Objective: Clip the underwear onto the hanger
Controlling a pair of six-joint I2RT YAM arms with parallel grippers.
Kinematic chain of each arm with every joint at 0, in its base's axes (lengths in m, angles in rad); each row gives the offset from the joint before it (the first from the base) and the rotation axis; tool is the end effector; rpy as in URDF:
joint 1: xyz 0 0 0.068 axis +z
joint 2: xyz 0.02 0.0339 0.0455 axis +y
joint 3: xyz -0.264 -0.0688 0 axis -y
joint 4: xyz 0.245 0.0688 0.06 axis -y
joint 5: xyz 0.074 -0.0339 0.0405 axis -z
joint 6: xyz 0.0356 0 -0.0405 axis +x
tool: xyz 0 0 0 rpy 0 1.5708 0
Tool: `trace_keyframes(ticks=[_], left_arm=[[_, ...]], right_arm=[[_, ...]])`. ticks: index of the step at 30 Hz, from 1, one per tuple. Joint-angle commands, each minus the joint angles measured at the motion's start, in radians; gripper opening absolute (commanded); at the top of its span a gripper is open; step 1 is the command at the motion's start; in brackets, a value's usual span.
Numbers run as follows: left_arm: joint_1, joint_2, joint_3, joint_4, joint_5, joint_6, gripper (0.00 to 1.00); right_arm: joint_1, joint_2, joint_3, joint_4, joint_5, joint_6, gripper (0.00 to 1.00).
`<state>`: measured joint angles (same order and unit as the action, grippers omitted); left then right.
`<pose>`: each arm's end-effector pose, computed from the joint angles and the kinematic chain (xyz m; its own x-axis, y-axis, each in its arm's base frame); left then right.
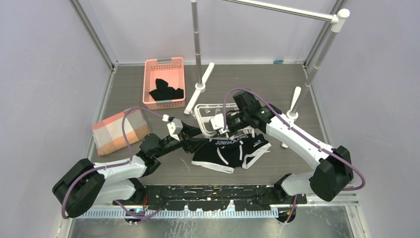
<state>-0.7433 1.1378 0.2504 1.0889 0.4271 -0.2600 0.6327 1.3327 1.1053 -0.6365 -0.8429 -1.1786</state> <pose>0.1481 -0.1562 0.2223 -0.0928 -0.2325 -0.9682 0.9219 0.3473 -0.1718 0.2048 0.1831 0.2990 0.4905 -0.4027 -0.7728 -0.8665 -0.3200 -0.3832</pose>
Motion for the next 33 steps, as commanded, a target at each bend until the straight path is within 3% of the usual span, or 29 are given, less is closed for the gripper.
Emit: trace_keyframes(ticks=[1,9,16,22,25,29,33], left_arm=[[-0.003,0.010,0.030,0.094,0.013,-0.012,0.48],[-0.003,0.031,0.037,0.108,0.026,-0.030,0.32],[-0.003,0.025,0.022,0.108,0.029,-0.041,0.01],[-0.003,-0.004,0.015,0.058,0.015,-0.036,0.00],[-0.002,-0.039,0.030,-0.052,-0.012,-0.015,0.00],[-0.003,-0.107,0.093,-0.298,-0.023,0.046,0.00],[-0.001,-0.167,0.149,-0.503,-0.015,0.120,0.00]], right_arm=[[-0.002,-0.056,0.013,0.093,-0.014,-0.029,0.01],[-0.002,-0.056,0.011,0.095,-0.013,-0.026,0.01],[-0.003,-0.048,0.014,0.102,-0.012,-0.021,0.01],[-0.002,-0.029,0.017,0.115,0.005,0.001,0.01],[-0.003,-0.018,0.018,0.116,0.006,0.003,0.03],[-0.003,-0.012,0.022,0.115,0.009,0.008,0.22],[-0.004,-0.020,0.022,0.115,0.005,0.007,0.34]])
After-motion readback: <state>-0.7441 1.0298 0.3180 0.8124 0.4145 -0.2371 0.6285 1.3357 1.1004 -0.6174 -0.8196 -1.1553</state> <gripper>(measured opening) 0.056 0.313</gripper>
